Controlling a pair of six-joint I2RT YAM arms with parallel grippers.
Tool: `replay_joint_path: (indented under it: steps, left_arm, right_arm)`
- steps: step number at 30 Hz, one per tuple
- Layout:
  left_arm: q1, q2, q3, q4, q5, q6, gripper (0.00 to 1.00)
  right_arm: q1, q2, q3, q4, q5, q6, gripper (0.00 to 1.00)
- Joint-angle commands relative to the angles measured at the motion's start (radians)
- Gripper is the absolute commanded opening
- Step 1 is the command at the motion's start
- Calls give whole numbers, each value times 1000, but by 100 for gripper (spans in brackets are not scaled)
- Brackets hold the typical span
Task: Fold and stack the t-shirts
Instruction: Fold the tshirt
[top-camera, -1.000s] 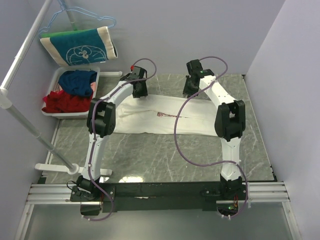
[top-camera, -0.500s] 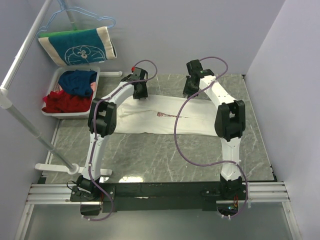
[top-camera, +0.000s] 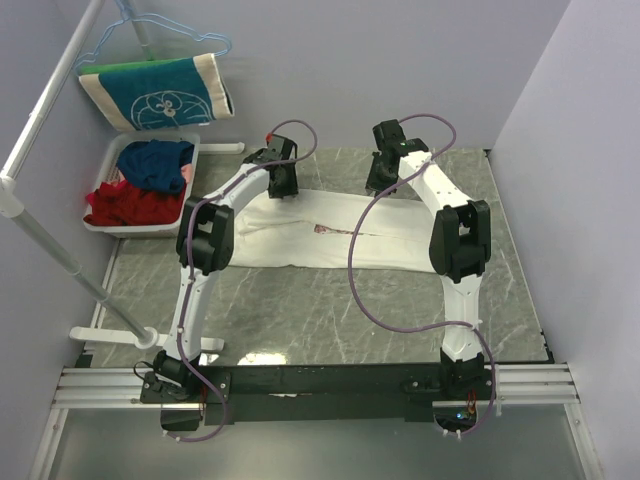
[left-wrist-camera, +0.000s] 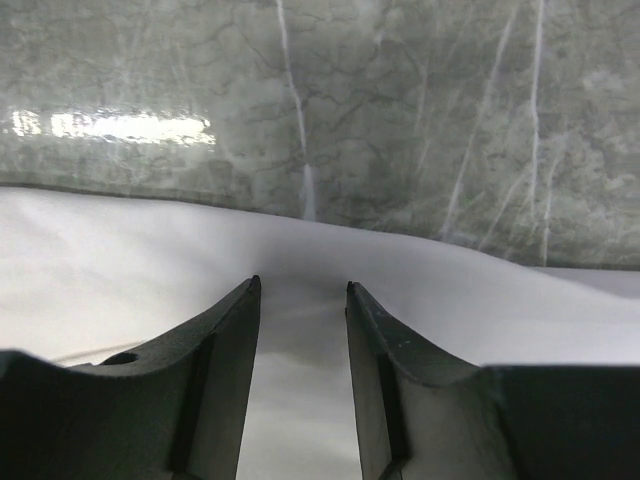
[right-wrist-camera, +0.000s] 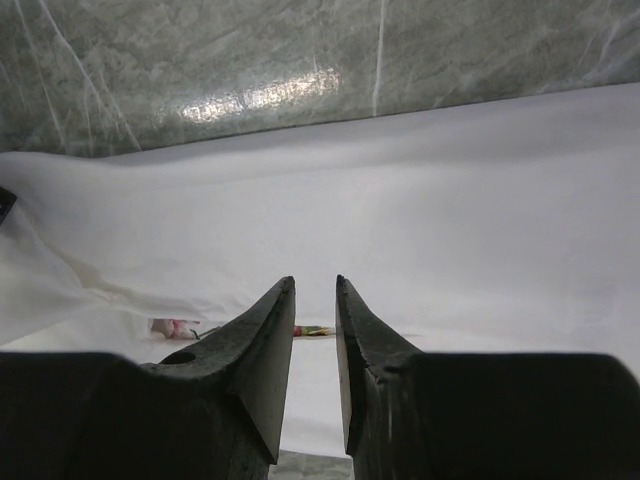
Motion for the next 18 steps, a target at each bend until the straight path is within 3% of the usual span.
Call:
replay_joint_path:
  steps: [1,13,18]
  left_arm:
    - [-24,-87,-16,16,31,12,45]
    - [-38,-48,7,-32,-30,15,41]
    - [-41,-33,20,-47,-47,17,21]
  right_arm:
    - [-4,-7,-19,-7,7,8,31]
    - [-4,-4,-31,-9,12,9,31]
    - [-4,-5,-30,-10,10,9,31]
